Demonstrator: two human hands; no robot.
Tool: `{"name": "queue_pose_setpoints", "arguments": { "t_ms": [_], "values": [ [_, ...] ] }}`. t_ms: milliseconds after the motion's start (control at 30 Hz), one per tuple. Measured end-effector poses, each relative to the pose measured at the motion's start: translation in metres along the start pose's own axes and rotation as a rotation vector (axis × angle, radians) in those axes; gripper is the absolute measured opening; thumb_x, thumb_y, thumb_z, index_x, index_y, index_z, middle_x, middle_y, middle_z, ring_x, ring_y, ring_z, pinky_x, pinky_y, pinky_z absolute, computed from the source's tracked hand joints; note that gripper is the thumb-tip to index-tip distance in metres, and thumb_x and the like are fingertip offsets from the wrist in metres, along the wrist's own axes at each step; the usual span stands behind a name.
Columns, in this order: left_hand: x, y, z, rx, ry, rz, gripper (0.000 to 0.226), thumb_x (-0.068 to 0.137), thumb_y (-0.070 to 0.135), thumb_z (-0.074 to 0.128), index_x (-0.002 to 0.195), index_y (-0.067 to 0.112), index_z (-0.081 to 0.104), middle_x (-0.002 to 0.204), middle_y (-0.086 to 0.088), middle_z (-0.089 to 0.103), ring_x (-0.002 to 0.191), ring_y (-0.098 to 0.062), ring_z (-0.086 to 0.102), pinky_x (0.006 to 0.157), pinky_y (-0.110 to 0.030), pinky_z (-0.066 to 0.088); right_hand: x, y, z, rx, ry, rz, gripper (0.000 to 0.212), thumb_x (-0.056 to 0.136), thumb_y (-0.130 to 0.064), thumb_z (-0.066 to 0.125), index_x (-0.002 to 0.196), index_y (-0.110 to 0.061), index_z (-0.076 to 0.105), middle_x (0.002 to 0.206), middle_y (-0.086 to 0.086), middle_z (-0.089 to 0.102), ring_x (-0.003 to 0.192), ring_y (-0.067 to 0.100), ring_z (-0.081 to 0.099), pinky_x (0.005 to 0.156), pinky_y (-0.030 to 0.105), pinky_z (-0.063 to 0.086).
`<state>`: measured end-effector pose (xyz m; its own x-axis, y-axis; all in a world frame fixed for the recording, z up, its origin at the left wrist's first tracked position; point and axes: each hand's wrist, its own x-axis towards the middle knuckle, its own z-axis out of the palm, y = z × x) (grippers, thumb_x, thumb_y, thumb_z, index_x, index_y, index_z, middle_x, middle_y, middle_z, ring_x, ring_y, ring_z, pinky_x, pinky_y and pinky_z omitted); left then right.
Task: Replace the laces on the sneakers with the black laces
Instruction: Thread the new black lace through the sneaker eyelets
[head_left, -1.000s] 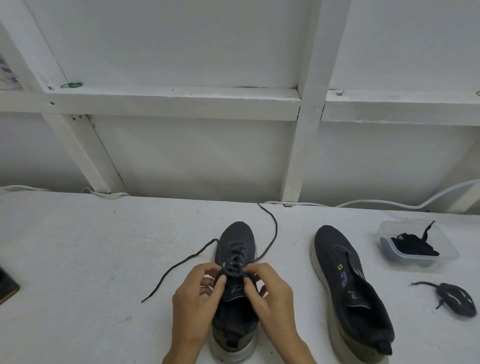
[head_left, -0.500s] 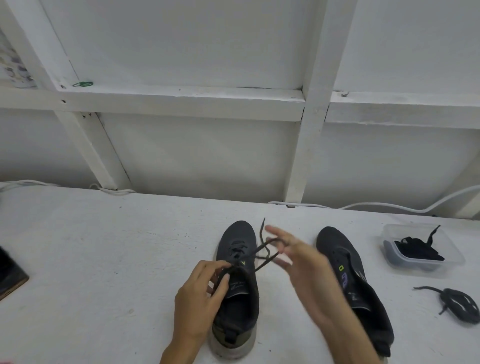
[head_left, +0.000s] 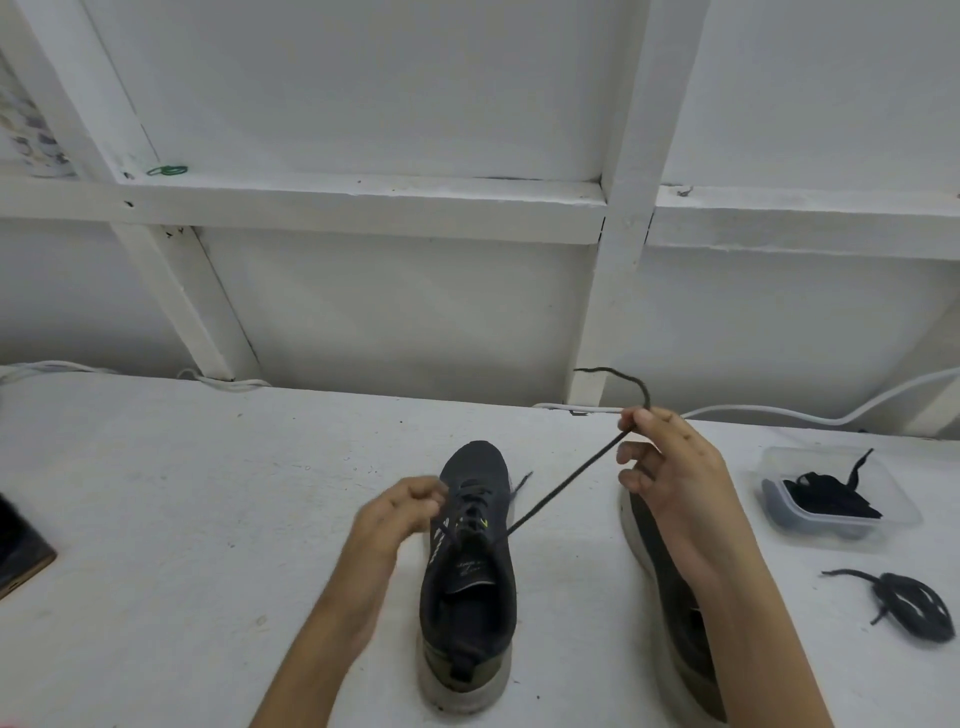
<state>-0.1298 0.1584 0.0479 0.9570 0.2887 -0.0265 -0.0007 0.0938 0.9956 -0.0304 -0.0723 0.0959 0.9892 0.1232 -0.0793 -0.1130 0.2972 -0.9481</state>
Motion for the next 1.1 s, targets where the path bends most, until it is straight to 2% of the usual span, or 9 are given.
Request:
{"name": "queue_pose_setpoints", "arguments": {
  "t_ms": [133,267,333,400,500,633,733,833,1100],
  "values": [
    [0.013,0.029,-0.027,-0.374,0.184,-0.007,0.011,0.087,0.013,0.054,0.080,0.020,0.059,0.081,0.003,0.061,0.070,-0.010,0.053,0.066,-0.025,0.041,0.004,0.008,-0.007,0.016,0.041,0.007,0.011,0.096,-0.016,0.057,0.095,-0.009,0.066,0.091,0.008,0.059,0.068,0.017,0.053,0.055,0.028,0.038],
    [0.024,0.018,-0.054,-0.250,0.350,-0.037,0.014,0.098,0.022,0.051,0.097,0.020,0.065,0.093,0.005,0.066,0.081,-0.012,0.058,0.073,-0.028,0.044,0.009,0.029,-0.007,0.010,0.003,0.055,0.014,0.097,-0.012,0.056,0.104,-0.004,0.065,0.091,0.011,0.064,0.070,0.023,0.064,0.055,0.026,0.052],
    [0.022,-0.002,-0.058,-0.164,0.307,-0.125,0.026,0.098,0.026,0.051,0.118,0.015,0.063,0.114,0.000,0.066,0.106,-0.018,0.061,0.086,-0.034,0.047,0.010,0.049,-0.005,-0.126,-0.074,0.139,0.019,0.097,-0.008,0.055,0.114,-0.005,0.064,0.101,0.011,0.067,0.075,0.025,0.069,0.057,0.029,0.056],
    [0.008,-0.022,-0.051,-0.091,0.202,-0.239,0.035,0.094,0.034,0.055,0.123,0.015,0.060,0.125,-0.001,0.063,0.124,-0.019,0.053,0.105,-0.038,0.039,0.008,0.071,-0.004,-0.488,-0.199,0.200,0.025,0.097,-0.003,0.053,0.121,-0.004,0.062,0.108,0.010,0.065,0.075,0.023,0.070,0.056,0.029,0.058],
    [-0.017,-0.048,-0.033,-0.015,0.046,-0.322,0.058,0.073,0.049,0.075,0.123,0.022,0.064,0.132,0.010,0.060,0.130,-0.005,0.047,0.116,-0.031,0.027,-0.004,0.094,0.001,-0.763,-0.399,0.212,0.017,0.092,0.001,0.057,0.097,-0.005,0.071,0.095,0.013,0.070,0.069,0.019,0.068,0.055,0.030,0.057],
    [-0.027,-0.055,0.002,0.110,-0.058,-0.259,0.044,0.090,0.035,0.062,0.133,0.031,0.054,0.129,0.022,0.057,0.119,0.008,0.051,0.091,-0.004,0.041,-0.019,0.101,0.014,-0.646,-0.346,0.146,0.004,0.086,-0.007,0.069,0.083,-0.006,0.071,0.077,0.015,0.070,0.057,0.017,0.062,0.048,0.028,0.050],
    [-0.021,-0.057,0.015,0.254,-0.025,-0.179,0.051,0.096,0.031,0.053,0.146,0.029,0.040,0.143,0.018,0.042,0.133,-0.002,0.038,0.101,-0.009,0.033,-0.020,0.099,0.021,-0.664,-0.345,0.095,0.009,0.089,-0.016,0.069,0.083,-0.013,0.075,0.075,0.005,0.071,0.057,0.012,0.059,0.048,0.020,0.043],
    [-0.018,-0.060,0.020,0.331,0.003,-0.120,0.048,0.100,0.027,0.046,0.147,0.023,0.036,0.139,0.016,0.042,0.129,0.000,0.036,0.087,0.006,0.031,-0.020,0.097,0.023,-0.655,-0.349,0.055,0.009,0.089,-0.021,0.069,0.086,-0.019,0.078,0.078,-0.002,0.073,0.057,0.005,0.057,0.051,0.013,0.042],
    [-0.017,-0.069,0.018,0.360,0.012,-0.071,0.046,0.101,0.024,0.044,0.146,0.021,0.037,0.141,0.016,0.042,0.128,0.003,0.038,0.090,0.007,0.029,-0.014,0.102,0.031,-0.710,-0.381,0.032,0.007,0.087,-0.018,0.070,0.081,-0.017,0.075,0.076,-0.002,0.072,0.060,0.009,0.060,0.059,0.023,0.052]
  ]
}}
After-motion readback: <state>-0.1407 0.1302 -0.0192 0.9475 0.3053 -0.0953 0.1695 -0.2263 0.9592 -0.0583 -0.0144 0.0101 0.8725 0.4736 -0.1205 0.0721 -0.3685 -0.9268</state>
